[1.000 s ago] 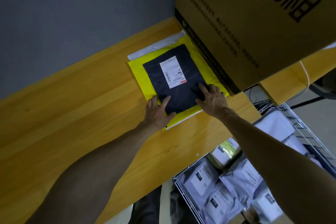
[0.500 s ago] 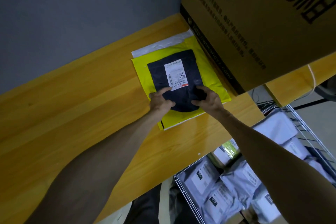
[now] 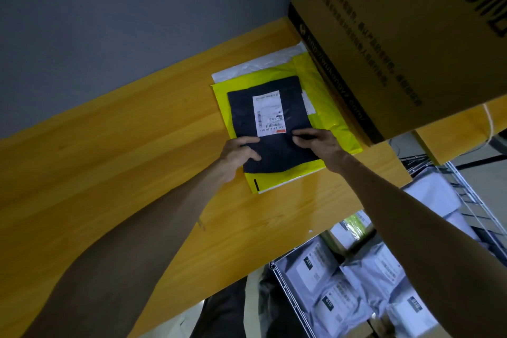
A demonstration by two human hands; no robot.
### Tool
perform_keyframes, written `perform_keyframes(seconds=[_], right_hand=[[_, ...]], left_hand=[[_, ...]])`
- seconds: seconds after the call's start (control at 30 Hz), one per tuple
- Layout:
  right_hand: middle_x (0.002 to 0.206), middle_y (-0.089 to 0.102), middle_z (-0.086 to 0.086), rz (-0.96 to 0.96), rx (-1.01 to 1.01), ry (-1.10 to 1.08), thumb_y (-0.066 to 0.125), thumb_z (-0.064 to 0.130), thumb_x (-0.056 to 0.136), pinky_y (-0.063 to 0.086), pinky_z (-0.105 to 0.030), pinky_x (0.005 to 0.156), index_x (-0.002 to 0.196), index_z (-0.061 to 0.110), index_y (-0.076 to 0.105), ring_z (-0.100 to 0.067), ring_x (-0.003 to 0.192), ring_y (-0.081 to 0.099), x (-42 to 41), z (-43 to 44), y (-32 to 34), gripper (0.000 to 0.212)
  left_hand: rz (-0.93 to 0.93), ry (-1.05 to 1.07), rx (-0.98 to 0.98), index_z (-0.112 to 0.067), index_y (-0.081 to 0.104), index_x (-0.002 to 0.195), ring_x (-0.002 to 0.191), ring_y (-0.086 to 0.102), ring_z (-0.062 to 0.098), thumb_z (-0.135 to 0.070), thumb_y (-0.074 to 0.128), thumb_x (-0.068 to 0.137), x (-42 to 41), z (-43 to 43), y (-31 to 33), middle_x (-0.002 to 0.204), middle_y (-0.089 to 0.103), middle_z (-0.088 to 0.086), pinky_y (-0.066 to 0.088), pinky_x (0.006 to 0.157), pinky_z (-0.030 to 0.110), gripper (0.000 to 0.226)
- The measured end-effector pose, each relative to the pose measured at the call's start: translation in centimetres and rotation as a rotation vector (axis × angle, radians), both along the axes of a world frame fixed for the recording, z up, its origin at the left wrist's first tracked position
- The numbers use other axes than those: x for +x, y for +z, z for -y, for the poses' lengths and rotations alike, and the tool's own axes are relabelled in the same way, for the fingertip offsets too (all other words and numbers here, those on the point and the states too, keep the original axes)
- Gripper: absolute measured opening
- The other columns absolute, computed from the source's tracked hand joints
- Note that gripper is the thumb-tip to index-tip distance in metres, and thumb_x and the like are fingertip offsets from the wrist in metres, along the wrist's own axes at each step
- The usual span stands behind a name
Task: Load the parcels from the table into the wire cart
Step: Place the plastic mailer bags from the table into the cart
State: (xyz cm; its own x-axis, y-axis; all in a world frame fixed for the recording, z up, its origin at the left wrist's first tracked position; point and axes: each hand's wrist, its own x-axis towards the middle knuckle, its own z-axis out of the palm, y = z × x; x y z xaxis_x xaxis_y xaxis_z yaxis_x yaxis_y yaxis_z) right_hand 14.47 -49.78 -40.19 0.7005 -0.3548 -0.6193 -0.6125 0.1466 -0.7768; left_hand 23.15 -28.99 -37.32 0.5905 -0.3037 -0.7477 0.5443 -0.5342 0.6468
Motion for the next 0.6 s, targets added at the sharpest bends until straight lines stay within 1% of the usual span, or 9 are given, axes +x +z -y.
perform_keyframes(seconds=[0.1, 0.17, 0.2, 0.23, 0.3, 0.4, 0.5, 0.57, 0.6], right_hand=[[0.122, 0.066, -0.009, -0.049, -0.062, 0.05, 0.076, 0.008, 0.084, 0.048, -0.022, 0.08, 0.111, 0.017, 0.071, -0.024, 0.112, 0.061, -0.2, -0.2, -0.3, 0.029], [0.121, 0.066, -0.008, -0.056, -0.121, 0.091, 0.075, 0.009, 0.084, 0.048, -0.024, 0.083, 0.116, 0.017, 0.07, -0.023, 0.112, 0.061, -0.1, -0.4, -0.5, 0.034], [0.121, 0.065, -0.007, -0.063, -0.178, 0.149, 0.075, 0.01, 0.085, 0.048, -0.026, 0.086, 0.12, 0.017, 0.069, -0.022, 0.111, 0.06, -0.1, -0.5, -0.6, 0.037], [0.119, 0.065, -0.005, -0.077, -0.253, 0.219, 0.076, 0.011, 0.084, 0.049, -0.028, 0.088, 0.123, 0.016, 0.068, -0.02, 0.11, 0.06, -0.1, -0.6, -0.7, 0.04], [0.12, 0.066, -0.005, -0.102, -0.352, 0.291, 0.077, 0.011, 0.082, 0.051, -0.032, 0.094, 0.127, 0.015, 0.066, -0.019, 0.109, 0.061, -0.1, -1.0, -0.7, 0.046], [0.12, 0.065, -0.005, -0.096, -0.363, 0.272, 0.079, 0.01, 0.081, 0.05, -0.031, 0.095, 0.13, 0.013, 0.062, -0.019, 0.11, 0.06, 0.0, -1.6, -0.1, 0.052], [0.127, 0.064, -0.01, -0.112, -0.432, 0.278, 0.079, 0.014, 0.082, 0.05, -0.039, 0.1, 0.131, 0.015, 0.063, -0.025, 0.117, 0.06, -0.1, -2.2, 0.0, 0.052], [0.129, 0.063, -0.012, -0.118, -0.465, 0.29, 0.076, 0.013, 0.083, 0.051, -0.042, 0.097, 0.131, 0.016, 0.063, -0.028, 0.116, 0.061, -0.4, -2.7, 0.3, 0.049], [0.129, 0.064, -0.012, -0.127, -0.474, 0.288, 0.075, 0.013, 0.084, 0.054, -0.042, 0.094, 0.131, 0.018, 0.063, -0.029, 0.113, 0.063, -0.6, -3.0, 0.6, 0.049]], left_hand=[[0.031, -0.003, 0.001, -0.015, 0.073, 0.114, 0.111, 0.053, 0.012, -0.016, 0.079, 0.082, 0.3, 0.1, -0.6, 0.124, 0.064, 0.0, 0.038, 0.087, 0.02, 0.032], [0.145, -0.071, 0.054, -0.012, 0.072, 0.114, 0.106, 0.054, 0.009, -0.016, 0.077, 0.086, 0.2, -0.1, -1.1, 0.126, 0.064, 0.001, 0.038, 0.083, 0.015, 0.029], [0.198, -0.119, 0.09, -0.013, 0.07, 0.117, 0.109, 0.054, 0.01, -0.014, 0.076, 0.086, 0.1, -0.2, -1.2, 0.13, 0.062, 0.002, 0.038, 0.084, 0.014, 0.031], [0.222, -0.16, 0.108, -0.013, 0.068, 0.12, 0.115, 0.053, 0.013, -0.012, 0.076, 0.086, 0.1, -0.4, -1.3, 0.134, 0.059, 0.002, 0.038, 0.086, 0.015, 0.035], [0.176, -0.218, 0.093, -0.015, 0.061, 0.132, 0.126, 0.049, 0.017, -0.009, 0.078, 0.083, -0.1, -0.5, -1.2, 0.141, 0.053, 0.003, 0.038, 0.091, 0.018, 0.053], [0.093, -0.242, 0.053, -0.02, 0.045, 0.147, 0.132, 0.044, 0.018, 0.0, 0.078, 0.079, -0.2, -0.6, -0.4, 0.145, 0.047, 0.0, 0.039, 0.094, 0.02, 0.078], [0.082, -0.18, 0.024, -0.025, 0.039, 0.15, 0.125, 0.047, 0.013, 0.005, 0.078, 0.076, -0.6, -1.0, -0.2, 0.144, 0.049, -0.003, 0.04, 0.093, 0.02, 0.089], [0.101, -0.138, 0.015, -0.026, 0.04, 0.15, 0.118, 0.048, 0.01, 0.005, 0.08, 0.075, -1.0, -1.5, -0.2, 0.142, 0.051, -0.003, 0.041, 0.093, 0.02, 0.09], [0.109, -0.133, 0.017, -0.026, 0.041, 0.149, 0.119, 0.049, 0.01, 0.005, 0.08, 0.075, -1.2, -1.9, -0.1, 0.142, 0.051, -0.003, 0.041, 0.094, 0.019, 0.09]])
